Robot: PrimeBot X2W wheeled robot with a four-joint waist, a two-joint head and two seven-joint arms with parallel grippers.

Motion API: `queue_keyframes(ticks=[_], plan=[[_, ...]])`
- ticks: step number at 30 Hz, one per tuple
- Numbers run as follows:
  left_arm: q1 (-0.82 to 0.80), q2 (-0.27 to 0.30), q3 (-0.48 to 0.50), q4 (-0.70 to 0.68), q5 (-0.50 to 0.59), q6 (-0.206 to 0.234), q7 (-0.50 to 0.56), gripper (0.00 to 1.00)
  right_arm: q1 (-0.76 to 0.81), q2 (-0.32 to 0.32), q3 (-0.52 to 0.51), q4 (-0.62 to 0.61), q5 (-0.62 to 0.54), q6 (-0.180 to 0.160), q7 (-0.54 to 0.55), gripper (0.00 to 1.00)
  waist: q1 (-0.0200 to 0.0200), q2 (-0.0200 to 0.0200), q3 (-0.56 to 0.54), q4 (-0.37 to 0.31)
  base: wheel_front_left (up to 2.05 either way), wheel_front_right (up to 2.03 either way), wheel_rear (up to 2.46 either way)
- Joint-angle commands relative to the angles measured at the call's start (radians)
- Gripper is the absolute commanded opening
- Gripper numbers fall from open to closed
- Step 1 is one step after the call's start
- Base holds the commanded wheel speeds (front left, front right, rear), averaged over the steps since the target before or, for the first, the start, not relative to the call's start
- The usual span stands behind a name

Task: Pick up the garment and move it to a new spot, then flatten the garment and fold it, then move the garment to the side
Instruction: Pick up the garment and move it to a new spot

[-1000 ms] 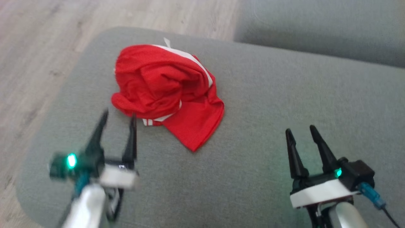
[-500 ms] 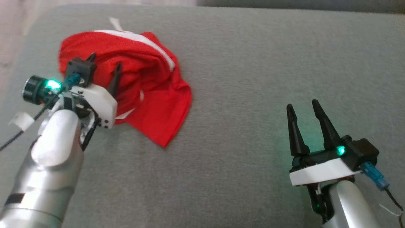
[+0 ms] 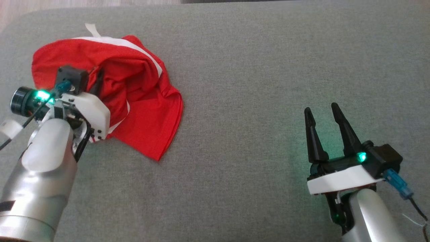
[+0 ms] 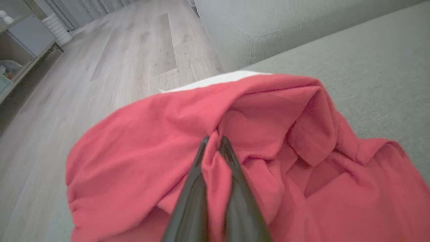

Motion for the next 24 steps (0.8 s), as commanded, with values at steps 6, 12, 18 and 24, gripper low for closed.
queue_keyframes(ticks=[6,12,18,24], plan=[[-0.085,0.047,0.031,-0.066,0.013,0.035,-0.185,0.0,-0.014,-0.005,0.026,-0.027,0.008,-0.001,-0.011,1.0,0.0,0.0,-0.044,0.0,0.0,0.0,0.0],[-0.112,0.026,0.042,-0.195,0.017,0.061,-0.315,0.0,0.005,-0.005,0.022,-0.018,0.01,-0.001,-0.011,1.0,0.0,0.0,-0.092,0.004,0.0,0.0,0.0],[-0.095,0.008,0.045,-0.423,0.011,0.058,-0.332,0.0,0.017,-0.005,0.019,-0.018,0.016,-0.001,-0.011,1.0,0.0,0.0,-0.129,-0.006,0.0,0.0,0.0],[-0.061,-0.011,0.024,-0.585,0.005,0.054,-0.332,0.0,0.022,-0.005,0.011,-0.022,0.023,-0.001,-0.011,1.0,0.0,0.0,-0.14,-0.038,0.0,0.0,0.0]])
